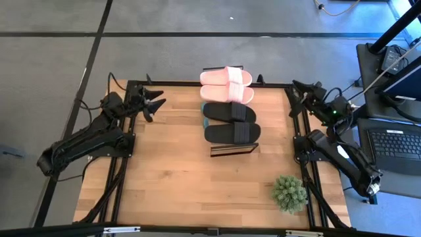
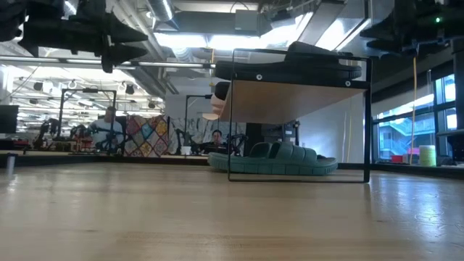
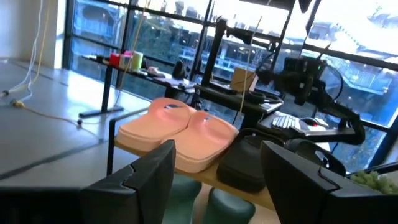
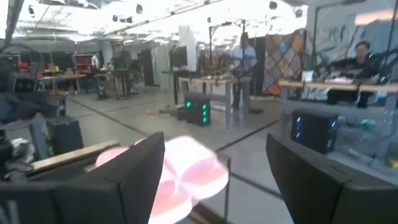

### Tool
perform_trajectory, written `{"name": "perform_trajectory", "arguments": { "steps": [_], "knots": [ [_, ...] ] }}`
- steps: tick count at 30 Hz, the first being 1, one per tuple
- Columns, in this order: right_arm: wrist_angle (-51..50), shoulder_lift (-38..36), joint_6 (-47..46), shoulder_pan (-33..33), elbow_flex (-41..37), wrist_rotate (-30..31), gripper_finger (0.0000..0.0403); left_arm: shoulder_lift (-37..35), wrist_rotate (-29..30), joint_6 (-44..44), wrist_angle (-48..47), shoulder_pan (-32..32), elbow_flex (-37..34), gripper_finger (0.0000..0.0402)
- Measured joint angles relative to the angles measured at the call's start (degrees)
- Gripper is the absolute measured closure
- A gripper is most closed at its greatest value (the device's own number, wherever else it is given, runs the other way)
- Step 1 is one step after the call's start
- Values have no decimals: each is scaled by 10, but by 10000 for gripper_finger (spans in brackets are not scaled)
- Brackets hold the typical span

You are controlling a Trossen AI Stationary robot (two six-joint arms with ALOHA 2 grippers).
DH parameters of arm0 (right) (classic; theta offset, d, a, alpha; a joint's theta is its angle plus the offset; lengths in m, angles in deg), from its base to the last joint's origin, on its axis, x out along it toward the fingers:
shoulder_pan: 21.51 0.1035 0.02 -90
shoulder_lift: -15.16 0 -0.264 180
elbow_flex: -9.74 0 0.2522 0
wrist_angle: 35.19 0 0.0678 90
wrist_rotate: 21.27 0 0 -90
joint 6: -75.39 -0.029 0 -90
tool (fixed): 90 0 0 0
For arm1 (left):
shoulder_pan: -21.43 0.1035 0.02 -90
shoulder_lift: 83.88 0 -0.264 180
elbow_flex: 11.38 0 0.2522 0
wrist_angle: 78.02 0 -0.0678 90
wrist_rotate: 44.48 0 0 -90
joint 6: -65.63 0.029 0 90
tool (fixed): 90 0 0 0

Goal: Pick and place slides into the shelf
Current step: Return to Home Position

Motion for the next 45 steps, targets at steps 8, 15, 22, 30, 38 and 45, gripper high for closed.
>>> {"name": "perform_trajectory", "arguments": {
  "steps": [8,15,22,30,38,45],
  "knots": [
    [-4,-86,-37,0,-60,-4,122,-27,-3,-19,-9,2,0,176],
    [-65,-118,-75,1,-39,-42,122,-106,-67,-34,-28,1,-1,176],
    [-99,-122,-87,1,-39,-45,122,-186,-39,-38,-61,1,-50,176],
    [-94,-122,-69,1,-39,-14,122,-254,59,-47,-57,1,-129,176],
    [-44,-123,-58,1,-63,51,122,-253,105,-17,-65,1,-146,176],
    [119,-122,-93,1,-166,46,122,-253,104,-14,-89,1,-146,176]
  ]
}}
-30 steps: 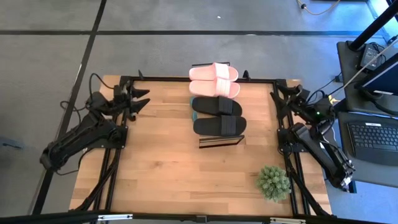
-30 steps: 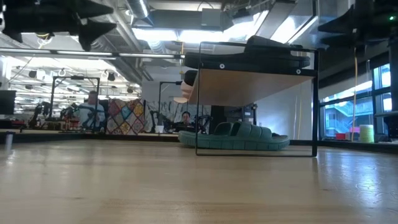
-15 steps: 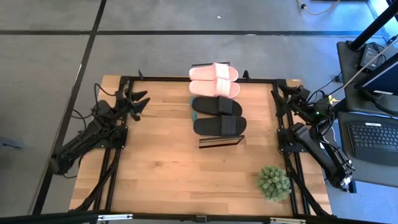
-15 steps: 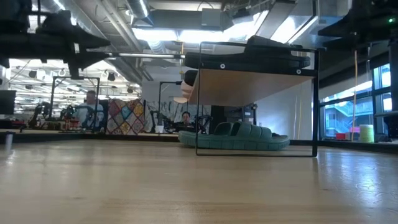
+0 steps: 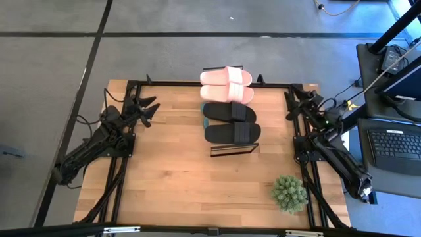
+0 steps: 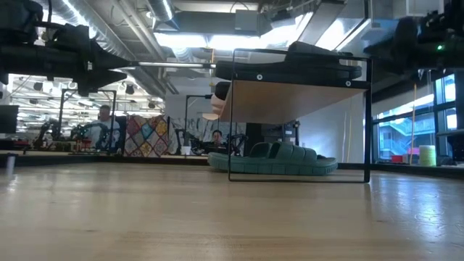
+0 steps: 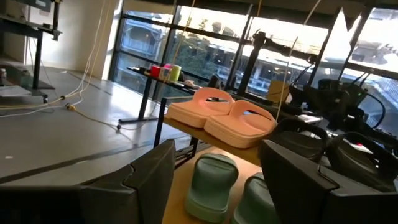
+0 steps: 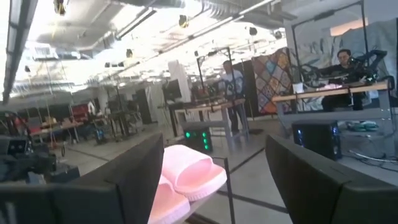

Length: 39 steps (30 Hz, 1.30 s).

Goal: Pick and place slides into the shelf
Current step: Return to Home Position

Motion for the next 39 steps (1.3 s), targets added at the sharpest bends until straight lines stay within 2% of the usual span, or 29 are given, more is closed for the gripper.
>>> {"name": "perform_trajectory", "arguments": {
  "steps": [13,19,21,25,30,39],
  "knots": [
    [21,0,-6,0,-51,2,122,0,-1,14,-35,0,0,176],
    [25,0,-7,0,-51,92,122,0,-1,14,-34,0,0,176],
    [18,0,-7,0,-51,104,122,0,-1,14,-34,0,0,176],
    [17,0,5,0,-51,102,122,0,-1,14,-34,0,0,176],
    [4,0,25,0,-51,60,122,0,-1,14,-34,0,0,176],
    [1,1,24,0,-51,60,122,0,-1,14,-34,0,0,176]
  ]
}}
